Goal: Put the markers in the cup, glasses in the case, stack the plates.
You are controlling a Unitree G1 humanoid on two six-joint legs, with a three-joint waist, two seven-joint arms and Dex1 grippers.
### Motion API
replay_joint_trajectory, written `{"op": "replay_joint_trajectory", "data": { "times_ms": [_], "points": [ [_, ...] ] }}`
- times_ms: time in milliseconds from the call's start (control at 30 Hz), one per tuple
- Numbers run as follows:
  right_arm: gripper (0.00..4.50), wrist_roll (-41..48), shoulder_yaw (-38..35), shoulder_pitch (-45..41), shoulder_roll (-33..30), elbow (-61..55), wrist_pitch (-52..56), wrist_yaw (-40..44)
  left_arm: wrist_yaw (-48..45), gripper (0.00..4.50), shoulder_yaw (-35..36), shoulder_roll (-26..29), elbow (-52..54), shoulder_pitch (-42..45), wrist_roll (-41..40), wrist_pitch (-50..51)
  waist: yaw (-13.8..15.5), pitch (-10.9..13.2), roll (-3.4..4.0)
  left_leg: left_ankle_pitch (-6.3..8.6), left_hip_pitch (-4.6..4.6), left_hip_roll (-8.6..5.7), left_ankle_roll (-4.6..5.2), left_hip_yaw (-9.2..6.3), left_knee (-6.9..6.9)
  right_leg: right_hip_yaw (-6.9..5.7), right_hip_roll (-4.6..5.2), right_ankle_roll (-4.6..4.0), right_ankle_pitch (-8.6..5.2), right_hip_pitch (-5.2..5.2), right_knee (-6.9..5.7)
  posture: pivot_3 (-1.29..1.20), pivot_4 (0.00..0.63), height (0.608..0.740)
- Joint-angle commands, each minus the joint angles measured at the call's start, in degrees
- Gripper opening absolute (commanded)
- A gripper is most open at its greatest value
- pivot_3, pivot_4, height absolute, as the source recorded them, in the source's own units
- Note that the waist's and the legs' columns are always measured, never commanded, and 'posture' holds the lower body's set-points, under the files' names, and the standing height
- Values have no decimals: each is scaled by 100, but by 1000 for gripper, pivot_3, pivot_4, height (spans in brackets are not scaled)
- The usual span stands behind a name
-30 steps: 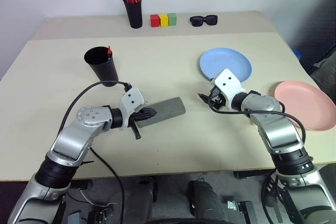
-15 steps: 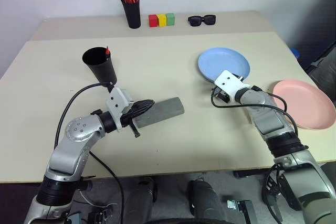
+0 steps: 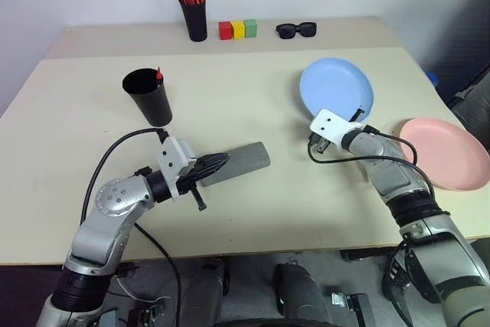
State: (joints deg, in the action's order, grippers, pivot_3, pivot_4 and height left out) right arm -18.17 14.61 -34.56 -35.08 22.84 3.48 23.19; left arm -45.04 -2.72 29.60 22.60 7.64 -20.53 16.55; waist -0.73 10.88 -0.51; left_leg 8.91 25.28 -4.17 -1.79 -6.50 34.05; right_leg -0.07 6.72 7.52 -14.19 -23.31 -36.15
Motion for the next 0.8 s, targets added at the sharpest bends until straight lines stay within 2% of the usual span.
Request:
{"op": "replay_joint_trajectory", "data": {
  "times_ms": [33,167,300,400,500,567,767,800],
  "points": [
    [63,-77,-477,325,-487,-1230,16,106,-107,0,-165,-104,-17,199,-24,-151,29,2,3,0,1,0,0,0,0,0,0,0,0,0,0,0,150,740],
    [63,326,-1448,1301,-1190,-2921,758,724,-406,0,-450,-219,-354,499,3,-281,44,1,7,1,2,0,1,-1,3,0,1,1,-1,1,1,0,150,740],
    [63,1114,-2726,2290,-1437,-4246,1953,1390,-713,0,-629,-349,-662,732,-75,-435,97,-1,8,3,0,3,5,2,5,0,2,-12,-10,5,3,0,150,740],
    [63,1391,-3616,3076,-1527,-4753,2472,1743,-1022,0,-769,-446,-850,890,-178,-452,134,-5,12,3,-1,6,5,1,5,-1,1,-13,-11,7,2,0,150,740],
    [63,1073,-4207,3989,-1580,-4700,2443,1684,-1383,0,-1067,-599,-1047,1113,-151,-602,164,-7,15,4,-1,6,6,7,11,0,6,-15,-12,9,5,0,150,740],
    [63,894,-4282,4316,-1605,-4492,2271,1511,-1545,0,-1227,-722,-1181,1249,-119,-684,164,-7,15,5,0,5,8,6,16,-3,7,-18,-14,19,13,0,150,740],
    [63,786,-4033,4378,-1736,-3822,2006,1423,-1612,0,-1388,-863,-1270,1305,1,-843,90,-17,31,7,-4,8,12,21,19,4,10,-21,-13,17,12,0,150,740],
    [347,817,-4020,4370,-1751,-3772,1982,1464,-1599,0,-1387,-870,-1257,1291,3,-846,95,-18,32,7,-4,9,12,21,18,4,10,-21,-13,17,12,0,150,740]
  ]
}}
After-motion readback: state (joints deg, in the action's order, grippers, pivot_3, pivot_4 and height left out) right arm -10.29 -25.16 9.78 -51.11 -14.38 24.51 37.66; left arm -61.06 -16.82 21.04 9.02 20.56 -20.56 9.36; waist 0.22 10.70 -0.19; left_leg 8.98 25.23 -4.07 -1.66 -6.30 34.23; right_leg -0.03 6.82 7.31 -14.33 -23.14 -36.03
